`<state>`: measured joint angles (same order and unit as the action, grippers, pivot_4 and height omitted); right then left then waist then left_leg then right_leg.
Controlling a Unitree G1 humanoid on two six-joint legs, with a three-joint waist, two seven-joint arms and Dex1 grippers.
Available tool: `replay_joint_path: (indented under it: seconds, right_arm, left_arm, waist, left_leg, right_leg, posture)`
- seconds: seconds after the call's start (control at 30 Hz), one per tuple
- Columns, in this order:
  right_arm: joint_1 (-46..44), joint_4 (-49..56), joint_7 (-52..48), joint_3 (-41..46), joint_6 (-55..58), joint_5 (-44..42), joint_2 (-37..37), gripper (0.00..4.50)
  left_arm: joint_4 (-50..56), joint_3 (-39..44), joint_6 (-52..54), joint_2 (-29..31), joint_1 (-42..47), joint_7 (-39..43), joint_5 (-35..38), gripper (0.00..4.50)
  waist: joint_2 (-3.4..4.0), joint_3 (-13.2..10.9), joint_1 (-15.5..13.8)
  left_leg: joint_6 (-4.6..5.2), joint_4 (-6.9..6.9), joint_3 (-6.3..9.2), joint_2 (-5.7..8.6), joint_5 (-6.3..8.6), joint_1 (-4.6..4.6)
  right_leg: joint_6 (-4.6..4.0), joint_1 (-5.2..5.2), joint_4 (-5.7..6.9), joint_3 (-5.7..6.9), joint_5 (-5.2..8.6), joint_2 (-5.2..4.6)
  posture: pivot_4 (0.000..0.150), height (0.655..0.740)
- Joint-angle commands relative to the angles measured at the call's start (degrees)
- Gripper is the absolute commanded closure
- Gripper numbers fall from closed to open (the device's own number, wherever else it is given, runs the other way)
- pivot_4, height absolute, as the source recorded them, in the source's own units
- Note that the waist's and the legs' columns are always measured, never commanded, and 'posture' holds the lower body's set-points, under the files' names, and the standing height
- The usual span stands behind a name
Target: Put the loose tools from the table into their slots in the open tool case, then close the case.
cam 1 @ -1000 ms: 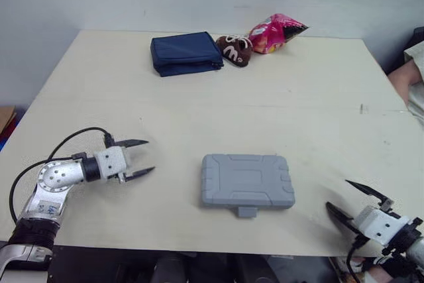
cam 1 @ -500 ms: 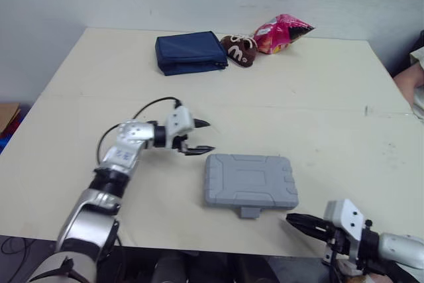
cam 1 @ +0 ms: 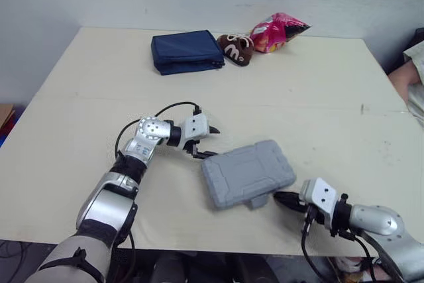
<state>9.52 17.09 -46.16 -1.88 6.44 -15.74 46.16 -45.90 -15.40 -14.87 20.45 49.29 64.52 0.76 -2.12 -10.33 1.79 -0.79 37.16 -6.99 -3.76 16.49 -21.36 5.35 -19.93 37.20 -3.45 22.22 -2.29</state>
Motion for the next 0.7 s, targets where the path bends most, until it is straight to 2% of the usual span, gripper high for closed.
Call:
replay_joint_path:
  seconds: [0.03, 0.13, 0.27, 0.3, 0.7]
  right_arm:
    - [-2.42, -2.62, -0.59, -0.27, 0.00, 1.70, -0.87, 4.50]
    - [-4.20, -4.11, -1.55, -1.06, -0.65, 2.74, -1.57, 4.50]
    - [-8.68, -6.59, -1.99, -2.07, -0.72, 4.05, -3.22, 4.50]
    - [-9.98, -7.38, -2.03, -2.38, -0.68, 4.34, -3.73, 4.50]
    - [-23.38, -16.92, -1.82, -4.77, -1.64, 9.19, -9.33, 4.50]
  left_arm:
    - [7.26, 2.01, 1.82, 0.71, -3.68, 2.48, 3.17, 1.26]
    - [13.56, 3.55, 4.80, 1.55, -7.05, 4.10, 5.85, 2.37]
    - [20.13, 3.70, 7.99, 2.53, -10.74, 3.73, 6.01, 4.36]
    - [21.54, 3.69, 9.07, 2.66, -11.58, 3.79, 6.29, 4.47]
    - [35.35, 7.24, 19.79, 4.94, -20.83, -2.14, 7.86, 4.47]
  waist:
    - [0.00, 0.00, -0.11]
    - [-0.01, -0.01, -0.13]
    - [-0.01, -0.01, 0.05]
    - [-0.01, 0.00, 0.24]
    - [0.05, -0.04, 0.65]
  left_leg:
    - [0.00, 0.00, 0.01, -0.01, 0.00, 0.00]
    - [0.00, 0.03, 0.02, -0.02, 0.00, -0.04]
    - [0.01, 0.10, 0.02, 0.00, -0.01, -0.02]
    - [0.01, 0.09, 0.01, 0.00, -0.01, 0.02]
    - [0.00, 0.03, 0.05, -0.01, -0.01, 0.09]
  right_leg:
    - [0.00, -0.01, 0.01, 0.01, 0.00, 0.00]
    - [-0.01, -0.06, 0.10, 0.01, 0.01, -0.03]
    - [-0.01, -0.04, 0.20, 0.01, 0.00, -0.04]
    - [-0.01, -0.02, 0.21, -0.01, 0.00, -0.04]
    - [-0.02, 0.03, 0.22, 0.03, 0.01, -0.06]
  posture:
    - [0.150, 0.7400]
    - [0.150, 0.7400]
    - [0.150, 0.7400]
    - [0.150, 0.7400]
    - [0.150, 0.7400]
